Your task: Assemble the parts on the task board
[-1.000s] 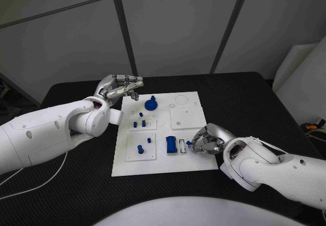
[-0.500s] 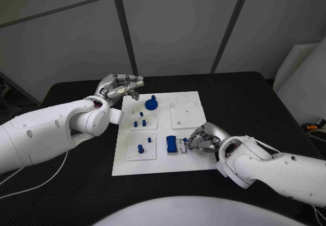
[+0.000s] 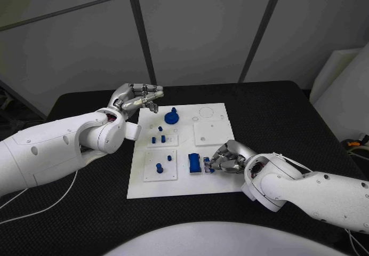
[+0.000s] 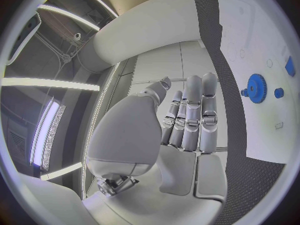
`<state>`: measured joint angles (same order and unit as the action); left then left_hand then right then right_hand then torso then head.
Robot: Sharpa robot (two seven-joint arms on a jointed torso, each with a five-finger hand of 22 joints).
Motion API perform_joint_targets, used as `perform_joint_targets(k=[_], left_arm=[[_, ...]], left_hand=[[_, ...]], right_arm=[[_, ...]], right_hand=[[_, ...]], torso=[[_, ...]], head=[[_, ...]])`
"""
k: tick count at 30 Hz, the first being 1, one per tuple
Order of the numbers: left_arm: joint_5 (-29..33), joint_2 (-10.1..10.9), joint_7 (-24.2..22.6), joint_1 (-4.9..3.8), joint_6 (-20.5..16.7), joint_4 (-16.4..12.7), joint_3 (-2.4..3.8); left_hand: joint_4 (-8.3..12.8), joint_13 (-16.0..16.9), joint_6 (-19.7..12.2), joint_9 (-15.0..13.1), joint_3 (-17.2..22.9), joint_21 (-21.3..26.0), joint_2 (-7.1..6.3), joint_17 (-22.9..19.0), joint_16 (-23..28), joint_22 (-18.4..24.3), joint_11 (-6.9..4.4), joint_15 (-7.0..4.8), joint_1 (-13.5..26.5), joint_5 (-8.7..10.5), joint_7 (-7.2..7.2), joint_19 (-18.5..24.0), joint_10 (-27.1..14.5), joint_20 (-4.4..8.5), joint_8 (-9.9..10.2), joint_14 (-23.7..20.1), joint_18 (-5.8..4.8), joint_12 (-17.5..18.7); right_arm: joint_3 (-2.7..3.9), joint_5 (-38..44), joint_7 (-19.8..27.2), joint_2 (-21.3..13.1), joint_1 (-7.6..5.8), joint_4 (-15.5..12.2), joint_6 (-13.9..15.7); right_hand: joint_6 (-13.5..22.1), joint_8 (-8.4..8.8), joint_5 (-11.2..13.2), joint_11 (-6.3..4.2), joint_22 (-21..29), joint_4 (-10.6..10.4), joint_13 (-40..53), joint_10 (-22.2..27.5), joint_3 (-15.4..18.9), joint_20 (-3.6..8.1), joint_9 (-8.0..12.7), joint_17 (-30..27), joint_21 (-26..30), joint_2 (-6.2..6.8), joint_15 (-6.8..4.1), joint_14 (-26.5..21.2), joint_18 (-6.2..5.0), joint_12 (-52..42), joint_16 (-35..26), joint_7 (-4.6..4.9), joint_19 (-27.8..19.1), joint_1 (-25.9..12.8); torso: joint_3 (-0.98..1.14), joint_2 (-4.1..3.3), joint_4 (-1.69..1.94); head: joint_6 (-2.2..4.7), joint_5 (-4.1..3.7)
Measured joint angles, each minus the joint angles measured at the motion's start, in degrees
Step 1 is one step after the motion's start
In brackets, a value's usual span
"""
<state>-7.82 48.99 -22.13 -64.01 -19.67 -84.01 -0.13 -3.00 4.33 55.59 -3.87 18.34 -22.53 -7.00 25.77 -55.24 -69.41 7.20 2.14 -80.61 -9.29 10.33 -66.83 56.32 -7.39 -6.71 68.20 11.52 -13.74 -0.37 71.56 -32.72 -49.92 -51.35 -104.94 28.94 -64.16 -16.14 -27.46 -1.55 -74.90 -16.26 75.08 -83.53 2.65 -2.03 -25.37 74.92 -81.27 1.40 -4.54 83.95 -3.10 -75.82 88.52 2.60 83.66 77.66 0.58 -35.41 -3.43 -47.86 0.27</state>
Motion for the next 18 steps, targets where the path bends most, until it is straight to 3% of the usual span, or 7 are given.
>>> perform_joint_targets(k=[7, 12, 18], left_arm=[[0.00, 0.01, 0.02, -0.01, 0.02, -0.03, 0.00], [0.00, 0.01, 0.04, -0.01, 0.05, -0.03, 0.00], [0.00, 0.01, 0.05, -0.01, 0.08, -0.03, 0.00]], left_hand=[[0.00, 0.00, 0.00, 0.00, 0.00, 0.00, 0.00, -0.18, 0.00, 0.07, 0.00, 0.00, 0.00, 0.00, 0.00, 0.00, 0.00, 0.00, 0.00, 0.00, 0.00, -0.47], [0.00, 0.00, 0.00, 0.00, 0.00, 0.00, 0.00, -0.18, 0.00, 0.07, 0.00, 0.00, 0.00, 0.00, 0.00, 0.00, 0.00, 0.00, 0.00, 0.00, 0.00, -0.47], [0.00, 0.00, 0.00, 0.00, 0.00, 0.00, 0.00, -0.17, 0.00, 0.07, 0.00, 0.00, 0.00, 0.00, 0.00, 0.00, 0.00, 0.00, 0.00, 0.00, 0.00, -0.47]], right_arm=[[0.05, -0.04, -0.14, 0.35, -0.08, 0.50, -0.46], [0.03, 0.08, -0.32, 0.65, -0.08, 0.73, -0.61], [0.02, 0.28, -0.38, 0.79, -0.06, 0.84, -0.62]], right_hand=[[-0.32, -0.67, 0.00, 0.00, 0.00, -0.23, -0.18, 0.00, 0.23, 0.00, -0.69, 0.00, 0.00, -0.06, 0.01, 0.00, 0.00, -0.22, 0.00, -0.32, 0.00, -0.92], [-0.22, -1.16, -1.17, 0.00, 0.00, -0.37, -0.19, -0.01, 1.71, 0.21, -1.32, -0.01, 0.00, -0.28, 0.01, 0.00, 0.00, -0.50, 0.10, -0.21, 0.21, -3.76], [-0.29, -1.45, 0.69, 0.00, 0.00, -0.44, -0.13, -0.01, 4.16, 0.20, -2.08, 0.00, 0.00, -0.90, 0.01, -0.01, 0.00, -0.71, 0.28, -0.13, 0.21, -8.46]], torso=[[0.00, 0.03, -0.01], [0.01, 0.04, -0.01], [0.02, 0.04, -0.01]], head=[[0.03, 0.08], [0.11, 0.08], [0.18, 0.05]])
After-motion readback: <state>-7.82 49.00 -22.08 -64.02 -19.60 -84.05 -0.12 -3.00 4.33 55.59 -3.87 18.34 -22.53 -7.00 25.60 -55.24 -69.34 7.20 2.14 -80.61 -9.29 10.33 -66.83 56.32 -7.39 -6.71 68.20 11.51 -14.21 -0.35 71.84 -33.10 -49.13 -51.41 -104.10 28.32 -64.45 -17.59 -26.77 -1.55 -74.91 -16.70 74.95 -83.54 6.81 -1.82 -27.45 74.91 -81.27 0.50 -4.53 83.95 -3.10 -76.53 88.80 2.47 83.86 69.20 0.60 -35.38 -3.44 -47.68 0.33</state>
